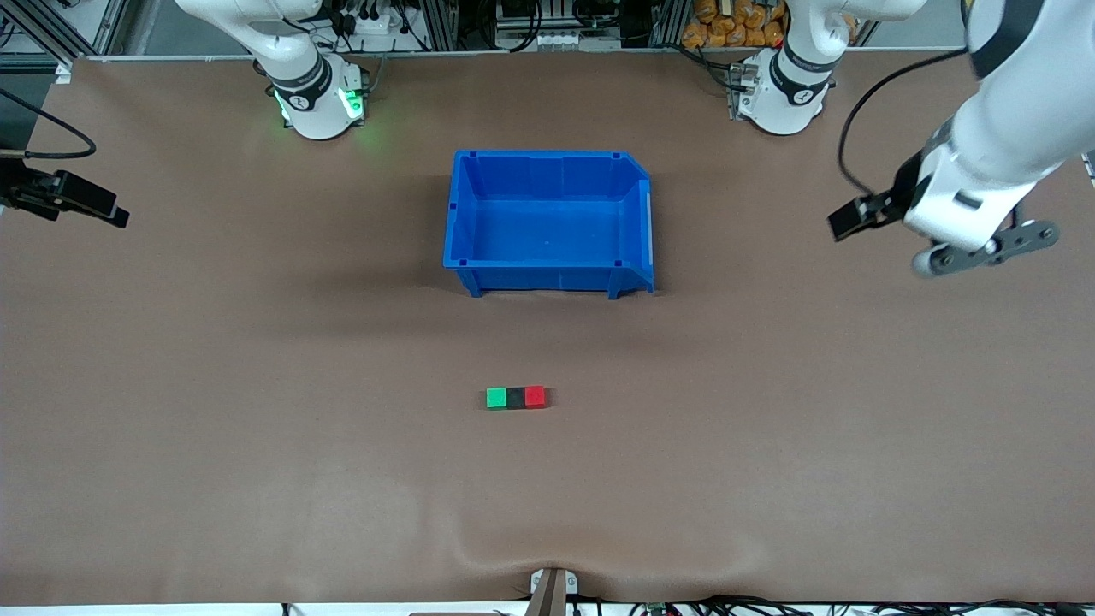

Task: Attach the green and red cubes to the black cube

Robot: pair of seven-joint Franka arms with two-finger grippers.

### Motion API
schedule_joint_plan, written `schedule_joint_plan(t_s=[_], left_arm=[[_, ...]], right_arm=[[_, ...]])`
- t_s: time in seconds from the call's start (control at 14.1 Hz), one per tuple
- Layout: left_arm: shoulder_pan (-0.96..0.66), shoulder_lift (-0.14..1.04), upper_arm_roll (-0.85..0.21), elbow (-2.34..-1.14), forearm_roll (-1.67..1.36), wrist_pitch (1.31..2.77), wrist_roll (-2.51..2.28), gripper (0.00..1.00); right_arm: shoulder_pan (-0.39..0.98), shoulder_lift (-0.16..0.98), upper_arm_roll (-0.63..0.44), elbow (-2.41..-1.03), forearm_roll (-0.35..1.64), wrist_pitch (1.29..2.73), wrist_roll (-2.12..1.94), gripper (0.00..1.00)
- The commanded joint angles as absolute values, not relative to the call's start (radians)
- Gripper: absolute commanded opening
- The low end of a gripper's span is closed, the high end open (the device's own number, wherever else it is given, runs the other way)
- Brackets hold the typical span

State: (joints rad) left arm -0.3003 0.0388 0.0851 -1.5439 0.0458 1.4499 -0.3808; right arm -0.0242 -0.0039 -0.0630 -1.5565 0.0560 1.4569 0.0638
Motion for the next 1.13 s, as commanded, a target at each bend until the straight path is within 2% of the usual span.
schedule_joint_plan(t_s=[0.0,0.43,0.92,1.06], left_arm=[[-0.244,-0.067,0.078,-1.644,0.061,1.483,-0.234,1.00],[-0.201,-0.063,0.091,-1.537,0.066,1.465,-0.117,1.00],[-0.202,-0.064,0.092,-1.537,0.097,1.480,-0.115,1.00],[-0.145,-0.064,0.060,-1.545,0.083,1.486,-0.111,1.00]], right_arm=[[-0.020,-0.008,-0.063,-1.552,0.058,1.451,0.077,1.00],[-0.032,-0.008,-0.064,-1.528,0.066,1.443,0.077,1.00],[-0.035,-0.005,-0.066,-1.529,0.063,1.447,0.077,1.00],[-0.035,-0.003,-0.066,-1.529,0.060,1.450,0.077,1.00]])
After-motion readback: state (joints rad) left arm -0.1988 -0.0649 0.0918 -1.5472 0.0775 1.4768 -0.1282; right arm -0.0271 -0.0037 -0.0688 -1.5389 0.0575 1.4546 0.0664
